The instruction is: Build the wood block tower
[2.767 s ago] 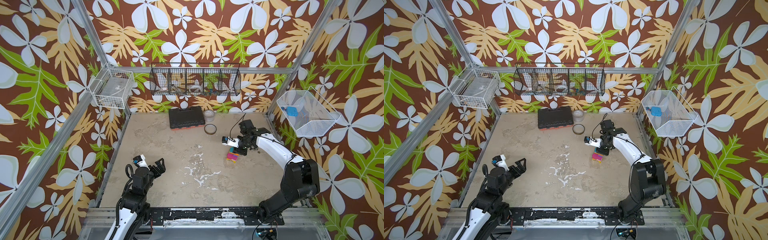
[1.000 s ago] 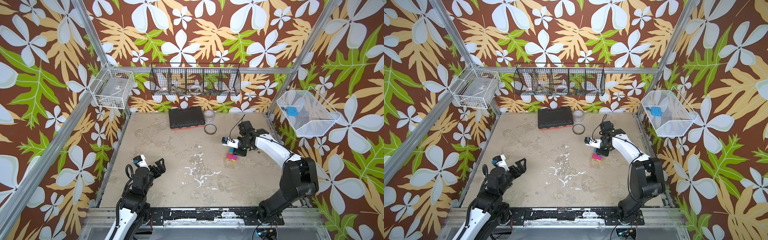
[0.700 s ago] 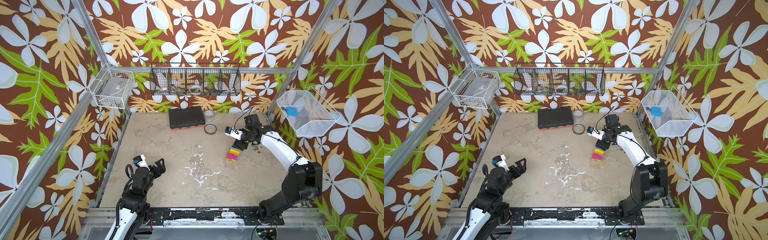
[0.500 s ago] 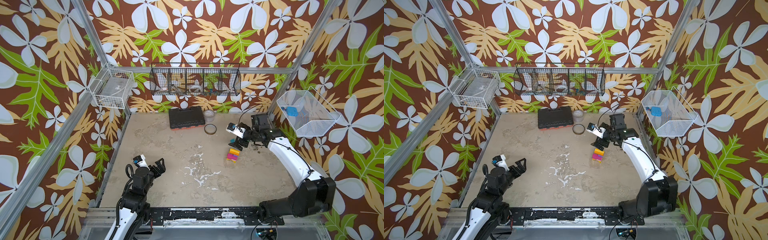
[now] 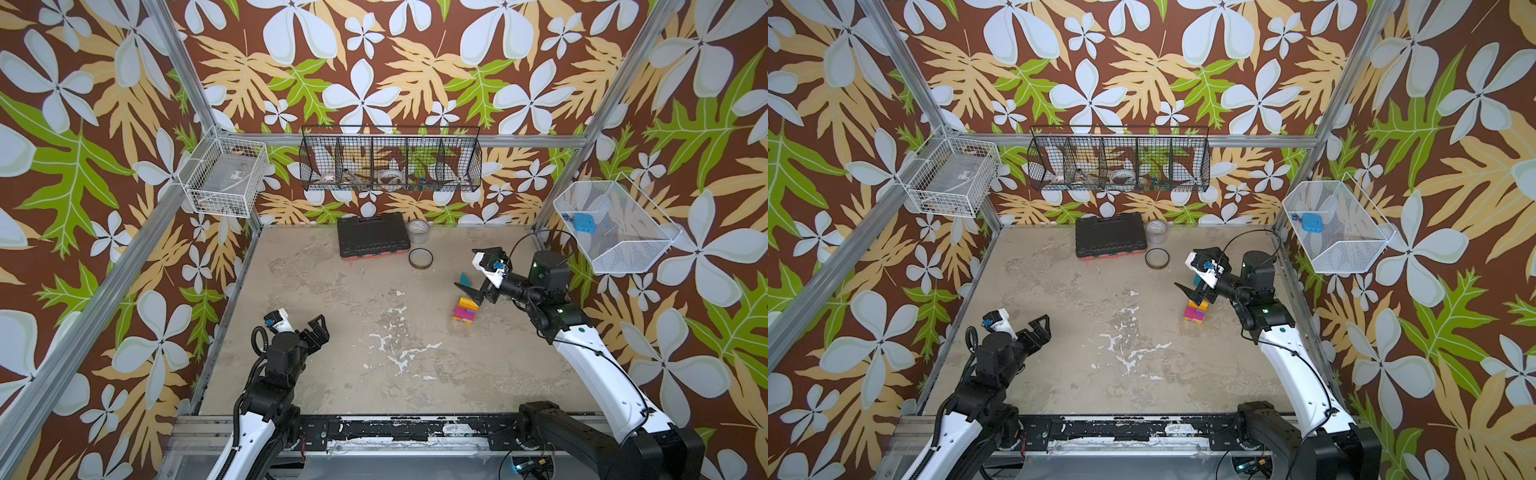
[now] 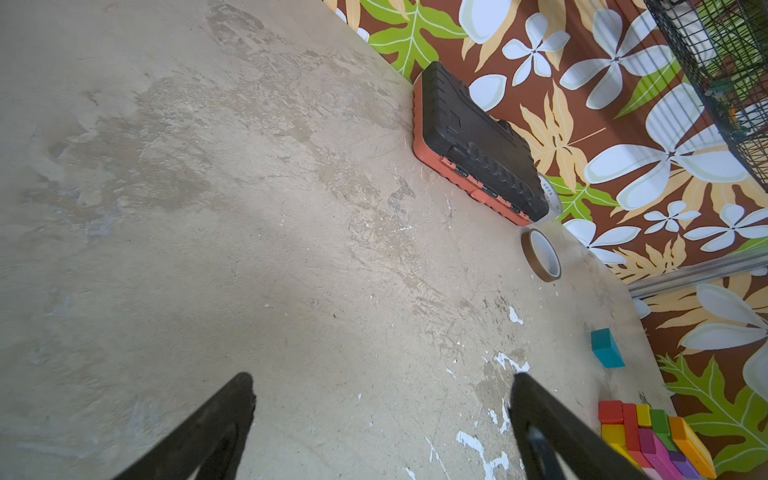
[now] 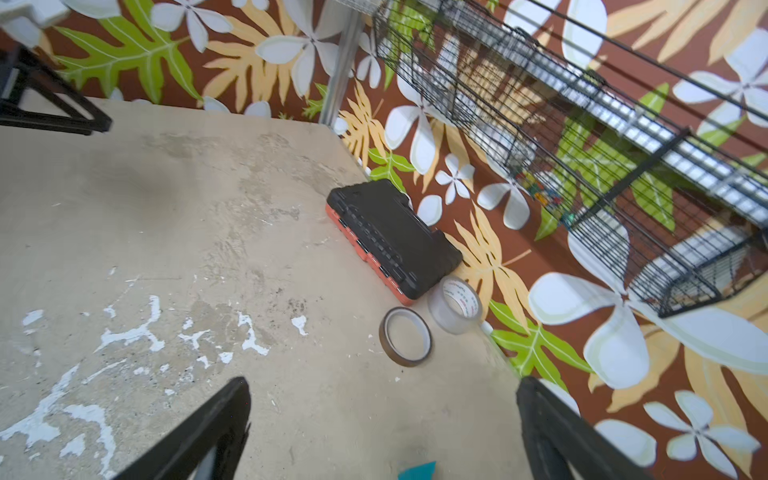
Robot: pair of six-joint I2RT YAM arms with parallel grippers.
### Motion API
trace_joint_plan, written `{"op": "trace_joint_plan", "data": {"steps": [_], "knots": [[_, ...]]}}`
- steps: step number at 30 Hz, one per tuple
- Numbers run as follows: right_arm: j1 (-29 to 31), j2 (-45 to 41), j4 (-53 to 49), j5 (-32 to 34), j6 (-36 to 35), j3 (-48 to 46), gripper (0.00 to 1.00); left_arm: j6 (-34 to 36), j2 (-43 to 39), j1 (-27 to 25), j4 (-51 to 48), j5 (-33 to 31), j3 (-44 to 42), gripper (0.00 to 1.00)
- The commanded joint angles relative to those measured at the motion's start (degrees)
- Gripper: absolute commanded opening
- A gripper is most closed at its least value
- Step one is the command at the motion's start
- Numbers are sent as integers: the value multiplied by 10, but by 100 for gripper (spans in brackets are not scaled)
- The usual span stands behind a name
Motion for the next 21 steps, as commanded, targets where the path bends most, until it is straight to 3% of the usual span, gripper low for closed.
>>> {"op": "trace_joint_plan", "data": {"steps": [1,8,14,18,21], "knots": [[0,6,42,108,55,11,100,-1,0,0,4,-6,5,97],[-25,63,9,304,150,62,100,3,-3,0,6,-2,4,98],[-87,189,-58,330,194,115,98,5,0,0,8,2,4,98],[-96,237,-35,356,225,121,98,10,2,0,18,10,2,98],[-96,269,-11,335,242,126,97,18,13,1,37,18,-1,98]]}}
